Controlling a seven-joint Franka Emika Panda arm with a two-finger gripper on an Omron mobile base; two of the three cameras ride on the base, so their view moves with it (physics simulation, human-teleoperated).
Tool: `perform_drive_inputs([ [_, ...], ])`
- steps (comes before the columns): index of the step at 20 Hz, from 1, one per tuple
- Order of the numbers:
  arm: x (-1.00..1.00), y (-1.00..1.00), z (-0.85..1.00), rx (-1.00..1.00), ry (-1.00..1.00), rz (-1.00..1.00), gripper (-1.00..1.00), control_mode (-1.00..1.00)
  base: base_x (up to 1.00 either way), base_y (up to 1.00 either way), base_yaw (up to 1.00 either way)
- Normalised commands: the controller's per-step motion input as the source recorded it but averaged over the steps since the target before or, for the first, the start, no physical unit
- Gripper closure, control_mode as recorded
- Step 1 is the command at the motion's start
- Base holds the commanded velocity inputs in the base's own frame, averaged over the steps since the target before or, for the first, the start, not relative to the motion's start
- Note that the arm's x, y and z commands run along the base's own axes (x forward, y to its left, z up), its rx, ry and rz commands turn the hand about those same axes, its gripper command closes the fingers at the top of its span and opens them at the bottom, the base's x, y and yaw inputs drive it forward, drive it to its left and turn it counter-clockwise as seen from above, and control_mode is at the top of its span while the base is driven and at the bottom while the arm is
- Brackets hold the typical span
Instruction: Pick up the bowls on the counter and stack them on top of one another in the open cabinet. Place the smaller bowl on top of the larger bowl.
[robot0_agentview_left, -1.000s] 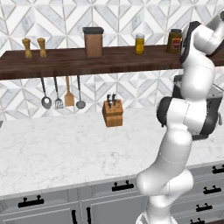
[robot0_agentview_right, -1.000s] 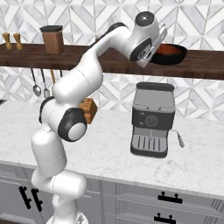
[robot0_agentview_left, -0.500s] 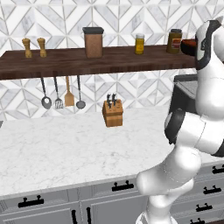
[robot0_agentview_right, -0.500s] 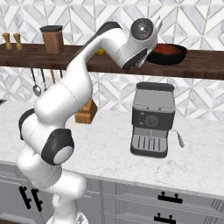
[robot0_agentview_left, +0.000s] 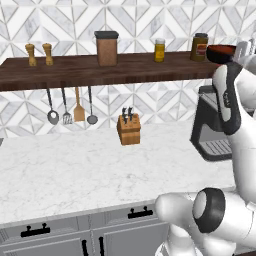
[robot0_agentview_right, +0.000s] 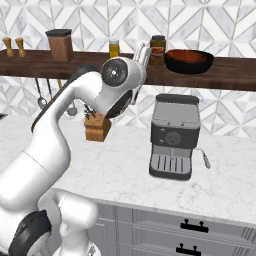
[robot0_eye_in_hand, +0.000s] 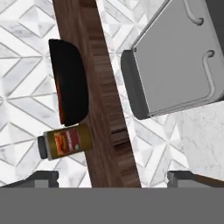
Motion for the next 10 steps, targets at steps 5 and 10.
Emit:
perform_drive_inputs([
  [5,-0.7,0.67,-0.39,-0.03,0.0,0.0,-1.0,-1.0,0.0,0.0,0.0],
  [10,-0.29,0.69,-0.34,-0.04,0.08,0.0,-1.0,-1.0,0.0,0.0,0.0],
])
